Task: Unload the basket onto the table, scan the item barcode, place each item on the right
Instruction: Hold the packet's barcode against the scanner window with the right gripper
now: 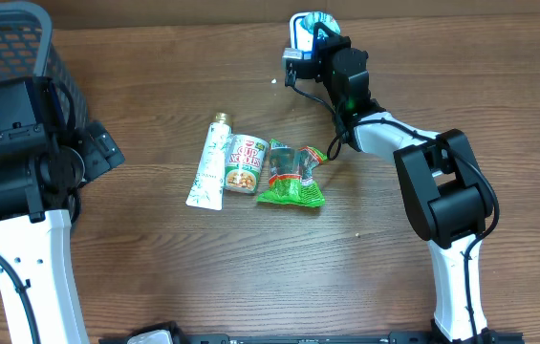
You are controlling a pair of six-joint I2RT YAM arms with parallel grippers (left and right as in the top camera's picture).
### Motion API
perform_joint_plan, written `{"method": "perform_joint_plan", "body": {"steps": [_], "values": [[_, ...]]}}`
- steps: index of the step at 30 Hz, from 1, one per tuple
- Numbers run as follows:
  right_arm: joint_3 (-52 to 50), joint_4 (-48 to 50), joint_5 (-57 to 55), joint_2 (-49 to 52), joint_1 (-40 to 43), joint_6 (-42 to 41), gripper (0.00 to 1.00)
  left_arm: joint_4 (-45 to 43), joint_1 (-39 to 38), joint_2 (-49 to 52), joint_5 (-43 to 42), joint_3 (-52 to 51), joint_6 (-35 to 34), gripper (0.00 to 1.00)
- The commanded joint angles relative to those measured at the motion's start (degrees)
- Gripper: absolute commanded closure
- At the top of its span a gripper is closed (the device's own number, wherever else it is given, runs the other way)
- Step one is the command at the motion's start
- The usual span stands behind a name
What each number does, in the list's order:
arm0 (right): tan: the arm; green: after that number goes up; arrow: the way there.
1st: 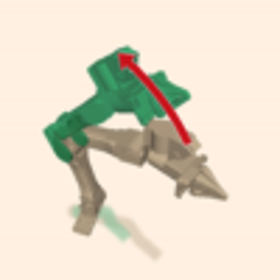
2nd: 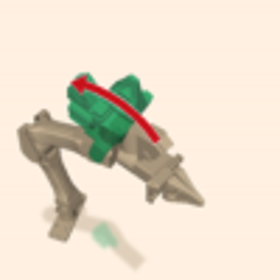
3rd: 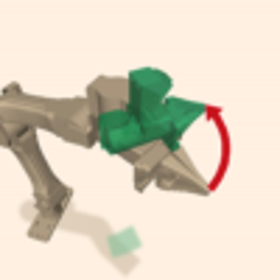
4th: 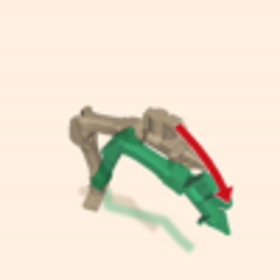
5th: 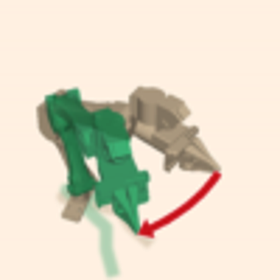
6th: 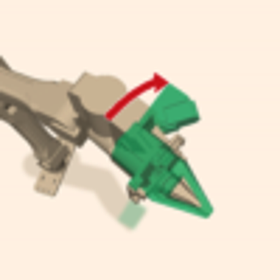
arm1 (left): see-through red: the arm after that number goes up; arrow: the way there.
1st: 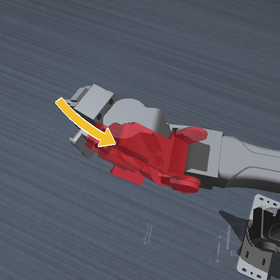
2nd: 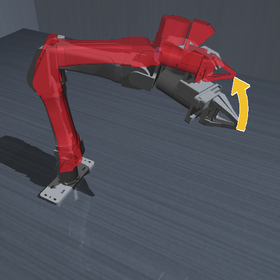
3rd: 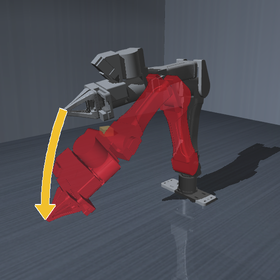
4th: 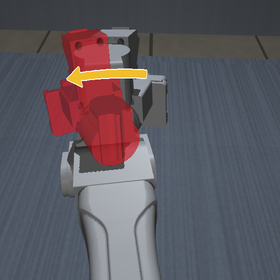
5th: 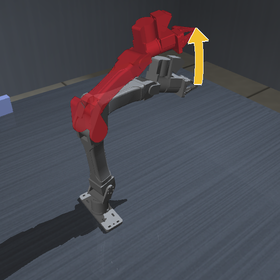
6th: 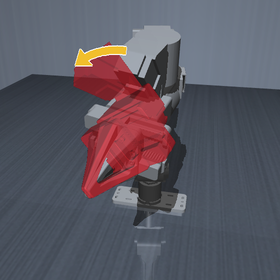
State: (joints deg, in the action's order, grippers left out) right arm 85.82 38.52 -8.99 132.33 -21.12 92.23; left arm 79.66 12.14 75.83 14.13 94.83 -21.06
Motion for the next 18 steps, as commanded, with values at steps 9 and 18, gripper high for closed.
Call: {"method": "perform_joint_plan", "body": {"steps": [9, 18], "values": [[2.1, 1.6, 0.7, 0.2, 0.3, 0.8, 0.96, -0.2, 0.2, -0.5, -0.2, -0.2, -0.8, 0.0], [2.1, -2.6, -3.0, -6.9, -0.5, -14.6, 0.96, -0.2, 0.2, -0.5, -0.2, -0.2, -0.8, 0.0]]}}
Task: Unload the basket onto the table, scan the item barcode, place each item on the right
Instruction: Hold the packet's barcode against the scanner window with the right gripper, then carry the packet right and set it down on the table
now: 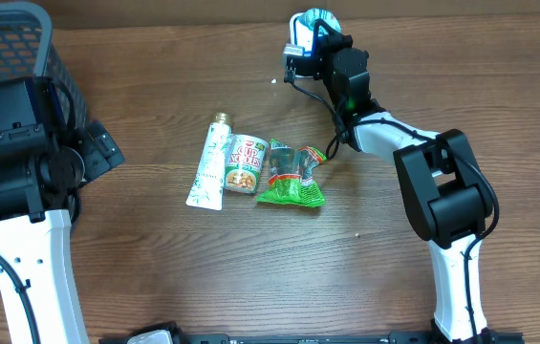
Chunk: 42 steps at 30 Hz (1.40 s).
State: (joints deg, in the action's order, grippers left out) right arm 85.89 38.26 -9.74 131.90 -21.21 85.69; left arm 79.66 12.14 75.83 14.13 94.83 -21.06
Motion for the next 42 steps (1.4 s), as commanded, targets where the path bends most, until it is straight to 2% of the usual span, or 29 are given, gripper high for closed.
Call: {"method": "perform_joint_plan", "body": {"steps": [1, 4, 7, 13, 15, 20, 24, 27, 33, 37, 42], "values": [[2.0, -4.9, -2.8, -8.0, -0.5, -8.9, 0.96, -0.2, 0.2, -0.5, -0.2, -0.2, -0.8, 0.0], [2.0, -14.9, -3.7, -14.1, -0.7, -15.4, 0.96, -0.2, 0.2, -0.5, -0.2, -0.2, -0.8, 0.0], [2.0, -25.8, -2.8, -21.9, -0.7, -27.8, 0.96, -0.2, 0.2, -0.5, -0.2, -0.2, -0.8, 0.0], [2.0, -51.0, 8.2, -40.3, 0.8, -69.7, 0.96, -0.2, 0.2, -0.5, -0.2, -0.2, -0.8, 0.0], [2.0, -60.1, 13.8, -45.3, 2.1, -80.9, 0.96, -0.2, 0.2, -0.5, -0.2, -0.2, -0.8, 0.0], [2.0, -83.8, 21.8, -54.4, 7.5, -94.7, 0.96, -0.2, 0.2, -0.5, -0.2, -0.2, -0.8, 0.0], [1.9, -96.3, 22.7, -55.6, 14.5, -95.1, 0.96, -0.2, 0.2, -0.5, -0.2, -0.2, -0.8, 0.0], [1.0, -100.8, 26.7, -54.2, 21.3, -92.9, 0.96, -0.2, 0.2, -0.5, -0.2, -0.2, -0.8, 0.0], [-2.7, -100.5, 33.2, -48.0, 29.0, -91.2, 0.96, -0.2, 0.2, -0.5, -0.2, -0.2, -0.8, 0.0], [-5.9, -96.7, 33.9, -41.4, 29.9, -90.9, 0.96, -0.2, 0.2, -0.5, -0.2, -0.2, -0.8, 0.0], [-7.7, -94.4, 33.8, -33.2, 29.9, -86.8, 0.96, -0.2, 0.2, -0.5, -0.2, -0.2, -0.8, 0.0]]}}
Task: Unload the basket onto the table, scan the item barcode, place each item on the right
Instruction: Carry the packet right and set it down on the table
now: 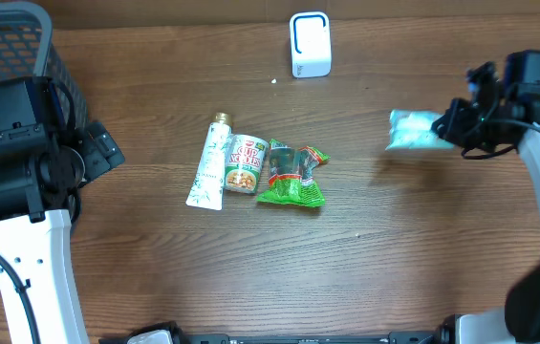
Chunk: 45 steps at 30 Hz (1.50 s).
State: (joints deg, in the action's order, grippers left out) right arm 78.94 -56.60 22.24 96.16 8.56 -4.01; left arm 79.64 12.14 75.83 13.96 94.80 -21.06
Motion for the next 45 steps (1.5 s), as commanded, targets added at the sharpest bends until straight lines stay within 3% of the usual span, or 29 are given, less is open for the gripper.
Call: {"method": "perform_joint_plan", "body": {"steps": [1, 7, 14, 15, 20, 23, 31, 35, 38, 45], "values": [[-1.0, 0.6, 1.9, 4.0, 0.2, 3.5, 0.96, -0.2, 0.2, -0.5, 0.0, -0.1, -0.8, 0.0], [-1.8, 0.2, 1.4, 9.6, 0.2, 3.5, 0.96, -0.2, 0.2, -0.4, 0.0, -0.1, -0.8, 0.0], [-1.8, -3.1, -8.5, 10.4, 0.2, 0.6, 0.96, -0.2, 0.2, -0.4, 0.0, -0.1, -0.8, 0.0], [-1.8, -3.4, -9.0, 10.4, 0.2, 0.6, 0.92, -0.2, 0.2, -0.4, 0.0, -0.1, -0.8, 0.0], [-0.9, -4.6, -8.7, 10.4, 0.2, 0.6, 0.46, -0.2, 0.2, -0.4, 0.0, -0.1, -0.8, 0.0], [3.5, -7.4, -8.1, 10.4, 0.2, 0.6, 0.39, -0.2, 0.2, -0.4, 0.0, -0.1, -0.8, 0.0], [15.0, -11.8, 1.9, 10.4, -1.7, 1.0, 0.37, -0.2, 0.2, -0.4, 0.0, -0.1, -0.8, 0.0], [14.1, -9.6, 6.8, 10.4, -5.3, 1.0, 0.34, -0.2, 0.2, -0.4, 0.0, -0.1, -0.8, 0.0], [12.7, -8.5, 7.3, 10.4, -8.7, 0.8, 0.24, -0.2, 0.2, -0.4, 0.0, -0.1, -0.8, 0.0], [6.2, -1.9, 8.7, 10.4, -16.8, -4.0, 0.23, -0.2, 0.2, -0.4, 0.0, -0.1, -0.8, 0.0]]}}
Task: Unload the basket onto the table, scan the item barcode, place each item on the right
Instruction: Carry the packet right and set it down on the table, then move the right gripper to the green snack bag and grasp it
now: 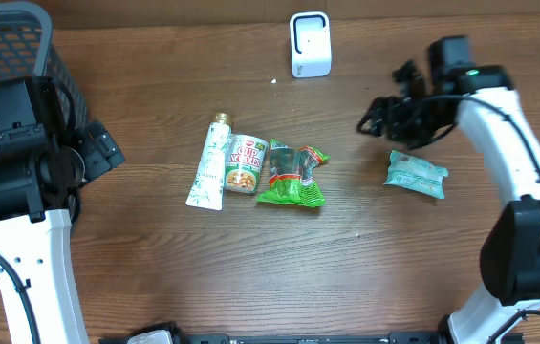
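Note:
The white barcode scanner (310, 44) stands at the table's far edge. A pale teal packet (417, 174) lies flat on the table at the right. My right gripper (369, 122) hovers up and left of the packet, apart from it and holding nothing; its jaws are too dark to tell open from shut. In the middle lie a white tube (210, 164), a cup noodles can (246, 163) and a green snack bag (293, 177), side by side. My left gripper (107, 151) rests at the left beside the basket; its jaw state does not show.
A dark mesh basket (7, 43) fills the far left corner, partly under my left arm. My right arm (508, 124) curves over the right side of the table.
The teal packet, held in the air at the right by my right gripper, now lies on the table. The gripper has let it go and moved left, toward the middle items.
My right gripper held the teal packet right at the scanner for the first two moments. It then held the packet off to the right, away from the scanner. Now the packet lies on the table and the gripper is free. The left arm never moved.

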You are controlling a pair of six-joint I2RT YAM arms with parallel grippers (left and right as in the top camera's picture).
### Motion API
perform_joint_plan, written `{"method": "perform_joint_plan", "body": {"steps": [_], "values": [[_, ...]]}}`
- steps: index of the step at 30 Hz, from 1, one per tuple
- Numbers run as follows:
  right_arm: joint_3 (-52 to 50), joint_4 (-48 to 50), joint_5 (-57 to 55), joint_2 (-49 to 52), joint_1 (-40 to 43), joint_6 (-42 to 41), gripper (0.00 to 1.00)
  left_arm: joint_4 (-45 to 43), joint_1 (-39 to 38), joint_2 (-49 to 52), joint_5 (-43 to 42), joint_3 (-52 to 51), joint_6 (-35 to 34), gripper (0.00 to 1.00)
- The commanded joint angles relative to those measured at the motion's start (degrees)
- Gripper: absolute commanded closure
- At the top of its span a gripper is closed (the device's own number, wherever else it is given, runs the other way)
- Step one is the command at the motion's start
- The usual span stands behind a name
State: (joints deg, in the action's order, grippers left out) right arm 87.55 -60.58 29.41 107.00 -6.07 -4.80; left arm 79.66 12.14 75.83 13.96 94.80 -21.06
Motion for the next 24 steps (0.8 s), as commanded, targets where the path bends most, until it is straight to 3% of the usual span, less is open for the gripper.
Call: {"method": "perform_joint_plan", "body": {"steps": [1, 11, 24], "values": [[-3.6, 3.6, 1.6, -0.5, -3.3, -4.3, 0.23, -0.2, 0.2, -0.4, 0.0, -0.1, -0.8, 0.0], [-12.5, 19.4, -2.4, -0.5, -12.5, -20.5, 0.24, -0.2, 0.2, -0.3, 0.0, -0.1, -0.8, 0.0], [-18.8, 28.7, -4.1, -0.4, -15.9, -25.5, 0.2, -0.2, 0.2, -0.3, 0.0, -0.1, -0.8, 0.0]]}}
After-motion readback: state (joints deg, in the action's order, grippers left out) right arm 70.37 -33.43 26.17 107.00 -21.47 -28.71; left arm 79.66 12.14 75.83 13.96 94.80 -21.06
